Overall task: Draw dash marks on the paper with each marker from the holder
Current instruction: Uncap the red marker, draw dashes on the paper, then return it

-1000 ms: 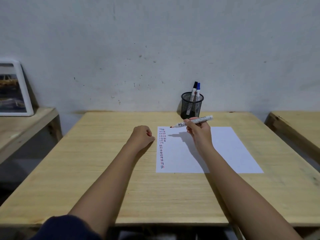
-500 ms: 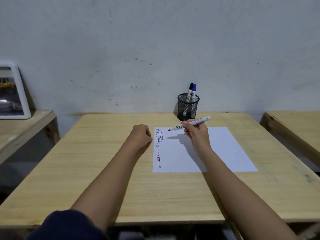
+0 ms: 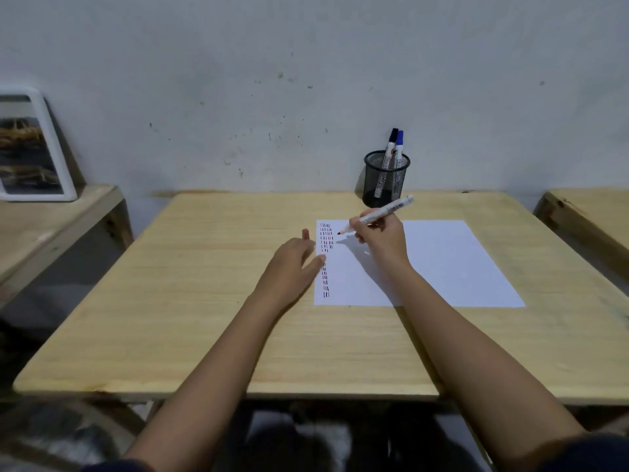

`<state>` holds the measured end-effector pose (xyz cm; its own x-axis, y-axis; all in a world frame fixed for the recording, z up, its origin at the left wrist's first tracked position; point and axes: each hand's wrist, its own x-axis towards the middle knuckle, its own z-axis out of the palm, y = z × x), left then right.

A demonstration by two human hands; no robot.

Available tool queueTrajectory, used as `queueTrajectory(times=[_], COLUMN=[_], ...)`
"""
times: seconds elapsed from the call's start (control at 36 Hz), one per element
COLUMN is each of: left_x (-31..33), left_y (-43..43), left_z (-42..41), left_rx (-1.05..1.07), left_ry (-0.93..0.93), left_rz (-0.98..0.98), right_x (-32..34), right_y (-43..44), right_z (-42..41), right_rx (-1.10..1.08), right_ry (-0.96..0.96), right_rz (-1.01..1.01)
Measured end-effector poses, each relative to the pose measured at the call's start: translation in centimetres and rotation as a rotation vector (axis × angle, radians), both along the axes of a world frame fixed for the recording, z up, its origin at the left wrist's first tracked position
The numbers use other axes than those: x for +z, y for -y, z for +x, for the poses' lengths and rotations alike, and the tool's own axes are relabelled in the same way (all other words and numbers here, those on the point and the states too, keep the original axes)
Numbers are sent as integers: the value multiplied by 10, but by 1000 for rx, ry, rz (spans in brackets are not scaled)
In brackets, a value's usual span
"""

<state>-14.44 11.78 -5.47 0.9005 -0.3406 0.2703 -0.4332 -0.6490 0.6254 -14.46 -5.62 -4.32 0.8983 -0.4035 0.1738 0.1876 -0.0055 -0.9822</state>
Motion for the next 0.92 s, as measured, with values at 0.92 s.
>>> queueTrajectory(times=[0.92], left_x=[-5], left_y=[1], left_z=[-13], left_rx=[-2], left_ry=[31], left_rz=[125], right_x=[-9], right_y=[-22], right_z=[18], right_rx=[49], right_ry=[-63], right_rz=[-162])
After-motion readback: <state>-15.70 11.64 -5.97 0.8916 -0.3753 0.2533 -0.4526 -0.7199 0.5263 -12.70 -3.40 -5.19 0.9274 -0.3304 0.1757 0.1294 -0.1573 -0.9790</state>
